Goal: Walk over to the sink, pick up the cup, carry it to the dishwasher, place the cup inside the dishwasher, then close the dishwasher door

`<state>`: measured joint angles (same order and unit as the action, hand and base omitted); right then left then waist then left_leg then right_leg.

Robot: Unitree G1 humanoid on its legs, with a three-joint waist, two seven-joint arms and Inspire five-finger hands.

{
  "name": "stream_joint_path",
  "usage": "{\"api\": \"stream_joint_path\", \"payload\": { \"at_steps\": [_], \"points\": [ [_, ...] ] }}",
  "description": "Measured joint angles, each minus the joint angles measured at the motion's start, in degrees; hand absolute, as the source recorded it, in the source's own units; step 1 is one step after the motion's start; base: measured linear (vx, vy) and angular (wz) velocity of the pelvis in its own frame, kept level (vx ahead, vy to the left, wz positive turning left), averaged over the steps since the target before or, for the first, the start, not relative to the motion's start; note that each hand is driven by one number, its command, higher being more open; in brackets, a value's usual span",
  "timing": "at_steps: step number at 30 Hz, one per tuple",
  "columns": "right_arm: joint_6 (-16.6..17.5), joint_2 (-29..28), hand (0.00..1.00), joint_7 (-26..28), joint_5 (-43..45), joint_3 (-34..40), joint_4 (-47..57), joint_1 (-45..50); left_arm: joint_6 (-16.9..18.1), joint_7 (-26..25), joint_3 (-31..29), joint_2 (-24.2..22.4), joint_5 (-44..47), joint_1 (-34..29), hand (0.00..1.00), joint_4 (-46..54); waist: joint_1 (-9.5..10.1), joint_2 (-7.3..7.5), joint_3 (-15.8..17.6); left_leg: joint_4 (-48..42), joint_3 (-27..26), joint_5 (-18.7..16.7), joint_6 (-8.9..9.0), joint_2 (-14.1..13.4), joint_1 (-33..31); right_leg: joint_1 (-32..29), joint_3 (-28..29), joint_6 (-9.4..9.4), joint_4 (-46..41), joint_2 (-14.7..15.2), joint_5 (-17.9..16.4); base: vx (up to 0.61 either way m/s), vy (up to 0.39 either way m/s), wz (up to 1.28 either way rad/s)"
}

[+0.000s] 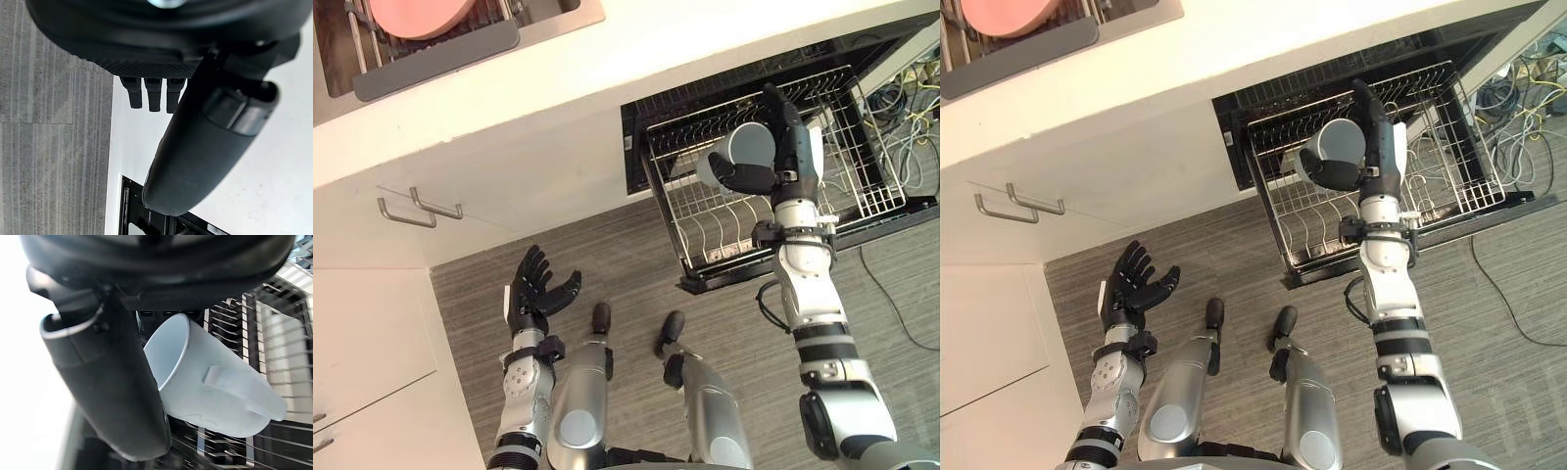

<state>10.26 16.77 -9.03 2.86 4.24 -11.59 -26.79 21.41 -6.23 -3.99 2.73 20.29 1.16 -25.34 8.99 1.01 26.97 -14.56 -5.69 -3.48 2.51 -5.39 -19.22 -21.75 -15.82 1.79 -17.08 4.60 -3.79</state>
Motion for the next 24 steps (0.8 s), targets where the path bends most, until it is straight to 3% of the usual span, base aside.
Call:
{"api": "stream_joint_path", "payload": {
  "at_steps": [2, 5, 10, 16, 24],
  "points": [
    [-0.3, -3.3, 0.9, -0.1, 0.5, 0.0, 7.3, 7.2, -0.4, 0.0, -0.3, -0.9, 0.0, -0.9, 0.9, 0.0, -0.67, -0.04, -0.5, -0.2, -1.1, -1.0, 0.01, -0.3, 2.7, 2.7, -0.4, -0.07, -0.2, 0.0, -0.9, 0.06, -0.005, -0.04],
    [-2.7, -7.0, 0.9, 0.4, 0.4, -0.1, 9.5, 15.3, -1.4, 0.1, -0.2, -1.9, -0.3, -2.9, 0.9, -1.2, -1.36, 0.06, -3.0, -0.5, -1.2, -2.1, -0.02, -0.3, 5.3, 5.4, -0.4, -0.45, -0.3, -0.1, -2.0, 0.07, 0.022, -0.02],
    [-7.2, -8.9, 0.9, 5.6, 0.1, -0.1, -2.2, 26.2, -2.8, 0.4, -0.3, -1.7, -4.2, -7.7, 0.9, -8.5, -2.58, 0.18, -9.5, 0.7, -1.3, -3.5, 0.25, -0.6, 11.3, 12.8, -0.4, -1.22, 3.9, -1.2, -1.5, 0.08, 0.04, -0.03],
    [-6.8, -8.8, 0.9, 8.8, -0.8, -1.2, -11.6, 26.8, -3.6, 2.1, -1.3, 0.6, -7.1, -11.6, 0.9, -11.5, -2.02, 0.26, -14.1, 2.3, -1.1, -3.5, 0.26, -0.7, 14.9, 19.4, -0.5, -1.73, 12.0, -2.6, 2.3, 0.01, 0.028, 0.0],
    [-3.3, -7.5, 0.9, 7.1, -2.5, -1.1, -20.1, 22.7, -3.7, 4.1, -2.4, 3.6, -8.0, -12.5, 0.9, -11.6, -1.77, 0.6, -14.2, 2.5, 0.6, -2.3, -0.96, 0.8, 13.8, 20.9, -2.1, -2.34, 15.5, -1.7, 5.2, -0.06, 0.046, 0.11]
  ]
}}
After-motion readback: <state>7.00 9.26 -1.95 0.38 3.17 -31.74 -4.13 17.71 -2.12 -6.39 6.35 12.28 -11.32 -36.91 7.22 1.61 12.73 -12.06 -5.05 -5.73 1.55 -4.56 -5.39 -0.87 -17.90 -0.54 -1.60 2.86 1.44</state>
